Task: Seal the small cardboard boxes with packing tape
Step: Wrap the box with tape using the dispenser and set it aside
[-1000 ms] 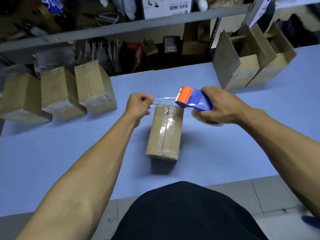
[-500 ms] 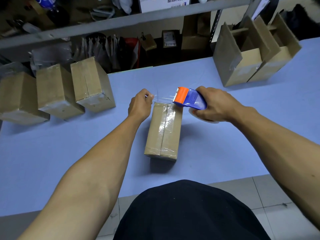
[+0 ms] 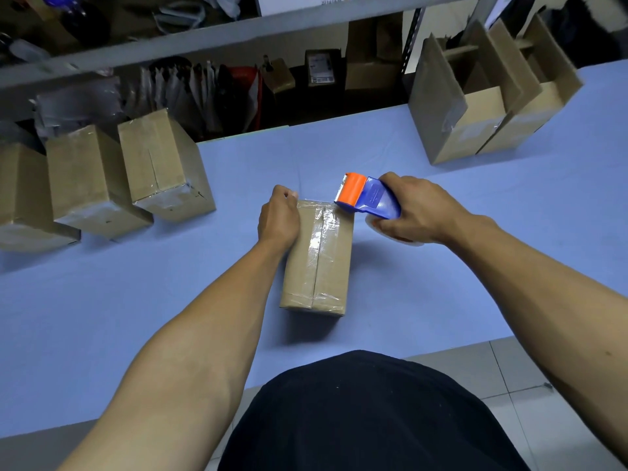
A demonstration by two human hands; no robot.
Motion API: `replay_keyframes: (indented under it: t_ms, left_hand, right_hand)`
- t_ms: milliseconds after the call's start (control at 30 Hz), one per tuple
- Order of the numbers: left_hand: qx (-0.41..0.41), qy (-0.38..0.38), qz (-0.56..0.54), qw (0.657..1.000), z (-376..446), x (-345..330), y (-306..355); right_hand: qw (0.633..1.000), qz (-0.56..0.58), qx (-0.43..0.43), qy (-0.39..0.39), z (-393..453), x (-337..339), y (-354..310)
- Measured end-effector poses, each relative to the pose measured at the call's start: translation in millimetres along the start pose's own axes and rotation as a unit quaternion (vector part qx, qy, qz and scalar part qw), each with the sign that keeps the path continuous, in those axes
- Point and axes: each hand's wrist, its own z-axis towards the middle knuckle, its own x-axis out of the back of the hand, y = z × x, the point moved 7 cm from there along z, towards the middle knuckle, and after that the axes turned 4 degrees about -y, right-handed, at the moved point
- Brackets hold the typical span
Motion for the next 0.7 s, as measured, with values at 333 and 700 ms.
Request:
replay_keyframes:
  t_ms: [333, 700]
  left_hand:
    - [0.123, -0.009, -0.056, 0.991, -8.0, 1.9, -30.9]
    - [-0.268, -0.092, 0.308, 0.908, -75.7, -51.7, 26.1]
  right_hand:
    - [1.000, 0.004, -0.012, 0.014, -3.9, -3.0, -2.8]
    - [1.000, -0.001, 0.010, 0.022, -0.9, -4.2, 3.0]
